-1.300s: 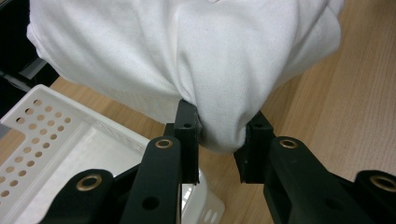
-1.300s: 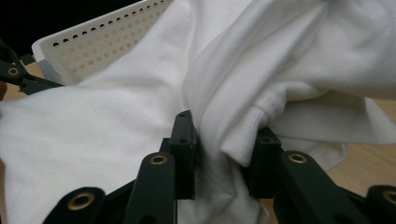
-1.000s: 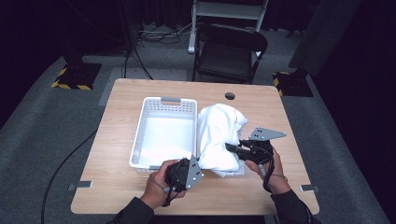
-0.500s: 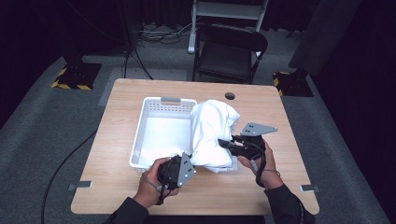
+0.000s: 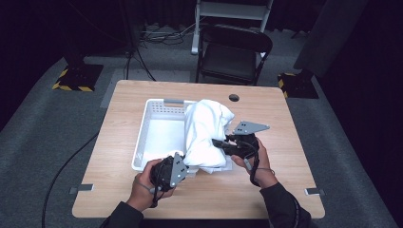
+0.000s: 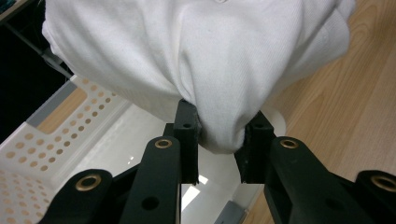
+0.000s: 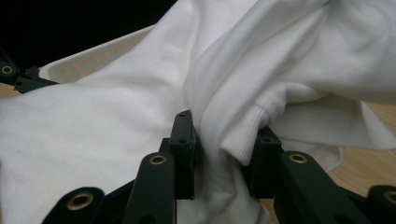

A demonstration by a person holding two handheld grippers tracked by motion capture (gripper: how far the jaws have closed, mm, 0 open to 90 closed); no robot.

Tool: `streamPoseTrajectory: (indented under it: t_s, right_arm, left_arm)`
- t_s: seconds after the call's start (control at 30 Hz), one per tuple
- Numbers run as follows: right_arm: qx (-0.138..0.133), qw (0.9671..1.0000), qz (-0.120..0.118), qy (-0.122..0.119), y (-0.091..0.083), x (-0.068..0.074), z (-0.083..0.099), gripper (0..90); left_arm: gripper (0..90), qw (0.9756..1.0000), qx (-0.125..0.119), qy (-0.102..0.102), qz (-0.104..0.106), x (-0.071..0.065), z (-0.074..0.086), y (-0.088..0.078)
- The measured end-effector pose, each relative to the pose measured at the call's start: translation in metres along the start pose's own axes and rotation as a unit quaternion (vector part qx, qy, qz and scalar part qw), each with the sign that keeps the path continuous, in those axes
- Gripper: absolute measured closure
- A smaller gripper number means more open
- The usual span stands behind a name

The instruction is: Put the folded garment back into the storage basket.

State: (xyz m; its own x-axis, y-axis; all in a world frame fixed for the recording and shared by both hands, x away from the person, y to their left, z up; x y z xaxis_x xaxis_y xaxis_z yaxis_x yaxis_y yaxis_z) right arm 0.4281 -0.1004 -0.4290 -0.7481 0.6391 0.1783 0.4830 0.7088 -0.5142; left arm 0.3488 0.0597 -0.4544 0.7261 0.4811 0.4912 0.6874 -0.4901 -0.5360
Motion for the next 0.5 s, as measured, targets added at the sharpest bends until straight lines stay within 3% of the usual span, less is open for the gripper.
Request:
streamPoseTrajectory:
  t_s: [0.5]
  right_arm:
    - [0.009,0.9999,-0.007,-0.006,0.027,0.012,-0.009,68.4]
  left_arm:
    - [72.7,0.9996,0.013,-0.020,-0.015,0.012,0.020,-0.008]
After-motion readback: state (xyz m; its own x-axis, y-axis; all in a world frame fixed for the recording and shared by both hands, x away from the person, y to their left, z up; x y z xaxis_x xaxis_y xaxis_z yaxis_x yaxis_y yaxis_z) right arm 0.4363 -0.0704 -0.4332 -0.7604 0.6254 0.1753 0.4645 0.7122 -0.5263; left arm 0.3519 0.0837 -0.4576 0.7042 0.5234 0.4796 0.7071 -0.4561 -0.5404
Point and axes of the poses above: each handheld gripper's, and its own axes: y roughly forward along the jaws, z roughly out of its underside, x roughly to its left, the point moved 8 cm from there along y, roughly forward along the jaws, and after that the axes turned 9 degrees about y, right-handed, at the moved point
